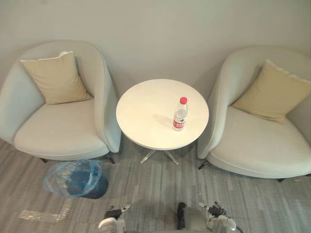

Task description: Gather rubbish on tea table into small bin, then transfer packed bag to large trash can.

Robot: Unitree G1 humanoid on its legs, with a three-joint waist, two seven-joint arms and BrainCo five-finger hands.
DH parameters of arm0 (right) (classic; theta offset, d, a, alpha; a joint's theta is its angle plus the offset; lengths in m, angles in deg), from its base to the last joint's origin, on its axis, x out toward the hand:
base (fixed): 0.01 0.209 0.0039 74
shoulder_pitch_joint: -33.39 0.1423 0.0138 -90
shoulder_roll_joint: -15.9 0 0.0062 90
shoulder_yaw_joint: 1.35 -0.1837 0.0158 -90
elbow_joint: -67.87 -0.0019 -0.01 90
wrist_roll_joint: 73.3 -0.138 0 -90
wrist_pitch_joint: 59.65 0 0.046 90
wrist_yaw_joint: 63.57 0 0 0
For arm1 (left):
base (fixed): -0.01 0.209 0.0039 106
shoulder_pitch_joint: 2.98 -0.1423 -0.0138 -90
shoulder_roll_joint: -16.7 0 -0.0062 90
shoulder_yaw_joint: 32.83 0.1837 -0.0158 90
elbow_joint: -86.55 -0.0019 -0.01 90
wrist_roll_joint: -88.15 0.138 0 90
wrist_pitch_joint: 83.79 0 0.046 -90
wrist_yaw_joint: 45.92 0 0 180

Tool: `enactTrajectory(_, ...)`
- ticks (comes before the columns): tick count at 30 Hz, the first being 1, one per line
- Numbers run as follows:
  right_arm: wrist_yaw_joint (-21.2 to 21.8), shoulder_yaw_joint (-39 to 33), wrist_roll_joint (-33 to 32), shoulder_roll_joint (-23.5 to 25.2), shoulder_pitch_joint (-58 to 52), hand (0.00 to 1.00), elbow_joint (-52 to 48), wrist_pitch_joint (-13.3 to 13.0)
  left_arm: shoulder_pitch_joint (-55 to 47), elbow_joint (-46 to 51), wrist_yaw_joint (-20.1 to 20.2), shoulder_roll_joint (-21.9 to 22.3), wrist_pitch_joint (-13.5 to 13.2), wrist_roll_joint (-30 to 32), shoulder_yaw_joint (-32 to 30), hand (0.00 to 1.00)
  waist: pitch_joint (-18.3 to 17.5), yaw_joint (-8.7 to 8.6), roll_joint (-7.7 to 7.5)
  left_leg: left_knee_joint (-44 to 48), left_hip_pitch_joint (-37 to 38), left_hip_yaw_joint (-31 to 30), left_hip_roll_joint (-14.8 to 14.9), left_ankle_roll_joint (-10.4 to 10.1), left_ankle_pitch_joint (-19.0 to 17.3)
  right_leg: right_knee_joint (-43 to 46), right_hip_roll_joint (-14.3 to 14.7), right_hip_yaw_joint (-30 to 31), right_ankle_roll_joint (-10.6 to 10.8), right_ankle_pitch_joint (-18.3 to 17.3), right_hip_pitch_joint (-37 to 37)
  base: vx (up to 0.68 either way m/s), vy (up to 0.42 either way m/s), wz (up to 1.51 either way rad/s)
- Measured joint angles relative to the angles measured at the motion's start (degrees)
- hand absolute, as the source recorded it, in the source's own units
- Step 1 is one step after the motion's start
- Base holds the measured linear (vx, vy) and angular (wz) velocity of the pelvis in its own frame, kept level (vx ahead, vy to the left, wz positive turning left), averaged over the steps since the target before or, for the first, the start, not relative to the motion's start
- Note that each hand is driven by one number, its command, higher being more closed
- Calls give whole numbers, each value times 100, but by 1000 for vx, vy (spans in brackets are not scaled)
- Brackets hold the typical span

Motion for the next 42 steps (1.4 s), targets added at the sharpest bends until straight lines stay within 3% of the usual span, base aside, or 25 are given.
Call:
enactTrajectory(1, -1, 0, -1, -2, -14, 0, -4, 2, 12, 31, 4, -5, 0, -1, -4, 0, 5, 0, 2, 456, -200, -40, 68, -89, 53, -70, 14, -41, -12, -27, 121, 286, -244, 52)
enactTrajectory(2, -15, 21, -9, -4, -30, 0, -6, 20, 13, 165, 4, -7, -6, -2, -21, 0, 19, 20, -9, 1604, -726, -69, 244, -277, 189, -267, 44, -134, -47, -52, 399, 303, -206, 18)
enactTrajectory(3, -23, 108, -13, -1, -32, 0, 24, 19, -30, 270, -6, -8, -17, -7, -55, 0, 34, 96, -30, 2529, -1207, 76, 426, -313, 146, -467, 90, -198, -99, -80, 747, 244, -149, 6)
enactTrajectory(5, -32, 142, -18, 12, -34, 0, 41, 19, -74, 334, -7, -25, -29, -6, -40, 0, 47, 127, -54, 2598, -1419, 310, 482, -228, 79, -634, 93, -216, -106, -84, 986, 204, -52, -8)
enactTrajectory(7, -46, 174, -29, 29, -37, 0, 48, 37, -64, 341, -7, -58, -65, -9, 28, 0, 58, 152, -90, 1897, -1596, 565, 421, -168, 60, -837, 63, -187, -59, -81, 1187, 163, 27, -12)
enactTrajectory(9, -54, 277, -52, 13, -39, 0, 6, 37, -34, 323, -15, -68, -81, -9, 79, 0, 51, 154, -82, 391, -1565, 520, 234, -32, 412, -881, 63, -115, 69, -126, 1229, 177, 131, -15)
enactTrajectory(10, -57, 283, -51, 19, -36, 0, -12, 34, -14, 306, -14, -105, -76, -9, 87, 0, 34, 170, -115, -77, -1506, 428, 103, -86, 521, -868, 68, -38, 164, -160, 1212, 228, 159, -11)
enactTrajectory(11, -52, 298, -50, 87, -83, 0, 5, 40, -35, 284, -18, -207, -80, -4, 132, 0, -63, 169, -304, -415, -1383, 440, -81, -26, 638, -963, -33, 77, 242, -135, 1169, 195, 118, -9)
enactTrajectory(12, -53, 310, -48, 143, -124, 0, 7, 40, -30, 274, -18, -251, -81, -4, 133, 0, -87, 182, -379, -548, -1342, 481, -152, 10, 672, -1036, -97, 92, 289, -106, 1191, 193, 107, -7)
enactTrajectory(14, -55, 383, -37, 211, -128, 0, 5, 40, 14, 160, -19, -341, -63, 5, 157, 0, -118, 185, -469, -717, -1144, 593, -316, 27, 682, -1287, -229, 182, 393, -31, 1382, 177, 145, -16)
enactTrajectory(17, -55, 406, -33, 261, -132, 0, -6, 1, 13, 74, 1, -358, -69, 104, 347, 0, -206, 180, -464, -1047, -849, 645, -493, 93, 721, -1528, -331, 290, 459, 11, 1588, 126, 115, -17)
enactTrajectory(23, -65, 750, -252, 214, -136, 0, -252, -40, 55, -35, 39, -452, -78, 107, 722, 0, -226, 182, -451, -1202, -831, 539, -546, 123, 741, -1672, -294, 370, 438, 49, 1574, 55, 25, -5)
enactTrajectory(28, -147, 1197, -166, -121, -406, 0, -2105, -194, 41, -102, 45, -547, -84, 117, 1031, 0, -248, 139, -420, -1378, -874, 296, -571, 192, 856, -1930, -248, 477, 407, 277, 1554, -9, -5, -11)
enactTrajectory(31, -206, 1219, 250, -292, -542, 0, -3060, -334, 38, -122, 62, -581, -124, 189, 1203, 0, -259, 123, -431, -1416, -910, 80, -610, 192, 856, -2046, -250, 484, 447, 360, 1536, -57, 17, 2)
enactTrajectory(42, -309, 1423, 998, -374, -551, 0, -4349, -595, 18, -99, 112, -678, -239, 297, 1478, 0, -270, 100, -452, -1785, -983, -493, -764, 235, 1156, -2297, -298, 378, 524, 566, 1471, -69, 3, 8)
